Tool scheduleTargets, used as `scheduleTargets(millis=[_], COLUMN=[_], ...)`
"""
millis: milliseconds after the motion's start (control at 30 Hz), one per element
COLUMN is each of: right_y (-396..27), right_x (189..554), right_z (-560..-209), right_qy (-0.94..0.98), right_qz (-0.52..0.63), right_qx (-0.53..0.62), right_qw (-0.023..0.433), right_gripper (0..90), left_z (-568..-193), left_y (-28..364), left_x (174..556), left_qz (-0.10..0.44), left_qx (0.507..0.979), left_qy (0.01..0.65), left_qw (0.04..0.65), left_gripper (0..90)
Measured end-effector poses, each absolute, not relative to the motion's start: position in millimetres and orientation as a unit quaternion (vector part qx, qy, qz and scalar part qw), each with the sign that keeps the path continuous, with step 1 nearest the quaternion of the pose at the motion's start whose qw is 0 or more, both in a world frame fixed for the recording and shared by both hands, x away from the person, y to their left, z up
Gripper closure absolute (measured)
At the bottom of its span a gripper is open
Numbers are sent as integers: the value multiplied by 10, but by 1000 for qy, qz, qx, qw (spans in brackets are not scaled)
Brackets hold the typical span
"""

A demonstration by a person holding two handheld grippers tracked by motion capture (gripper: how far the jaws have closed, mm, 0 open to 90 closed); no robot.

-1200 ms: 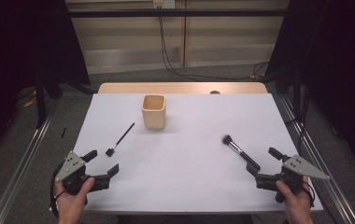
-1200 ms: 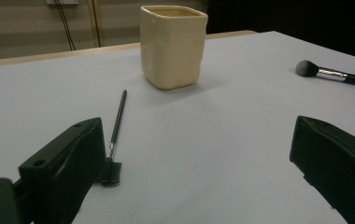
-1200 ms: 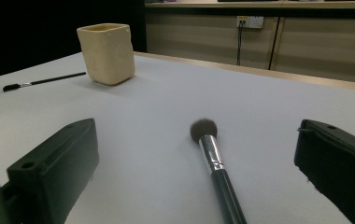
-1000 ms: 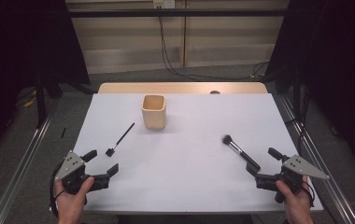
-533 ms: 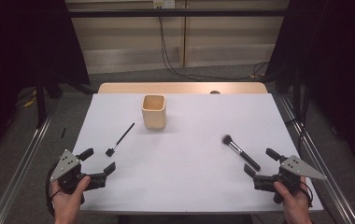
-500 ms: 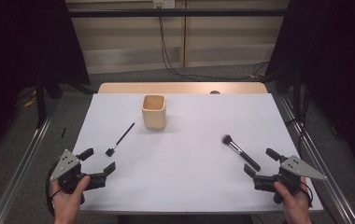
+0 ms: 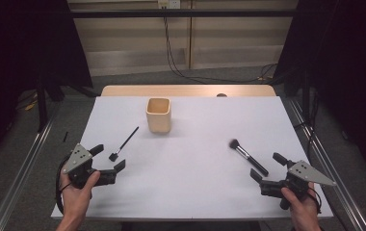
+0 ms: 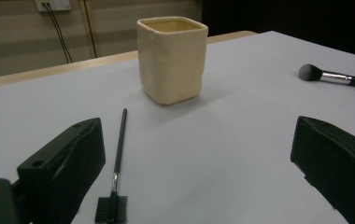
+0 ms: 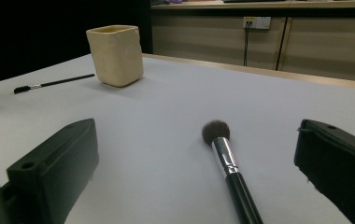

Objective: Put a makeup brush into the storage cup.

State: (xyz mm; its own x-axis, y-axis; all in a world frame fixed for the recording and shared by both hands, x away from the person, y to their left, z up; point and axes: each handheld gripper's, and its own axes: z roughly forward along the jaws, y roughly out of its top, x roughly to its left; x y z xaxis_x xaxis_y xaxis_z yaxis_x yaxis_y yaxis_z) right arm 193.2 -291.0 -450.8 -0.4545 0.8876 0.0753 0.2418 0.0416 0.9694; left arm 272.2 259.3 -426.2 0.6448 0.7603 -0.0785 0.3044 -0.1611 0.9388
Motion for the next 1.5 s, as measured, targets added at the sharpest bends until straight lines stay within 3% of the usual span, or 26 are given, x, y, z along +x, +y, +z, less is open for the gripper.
scheduleTargets(millis=[1500], right_y=[-2881], right_x=[1951], right_z=[-4530], right_qy=[663], right_qz=[534], right_qx=[432], right_qw=[297], right_gripper=[0], left_z=[-4018], left_y=[2440], left_x=[3587], left_qz=[257], left_qx=[713], left_qy=[357], left_qw=[546], left_gripper=[22])
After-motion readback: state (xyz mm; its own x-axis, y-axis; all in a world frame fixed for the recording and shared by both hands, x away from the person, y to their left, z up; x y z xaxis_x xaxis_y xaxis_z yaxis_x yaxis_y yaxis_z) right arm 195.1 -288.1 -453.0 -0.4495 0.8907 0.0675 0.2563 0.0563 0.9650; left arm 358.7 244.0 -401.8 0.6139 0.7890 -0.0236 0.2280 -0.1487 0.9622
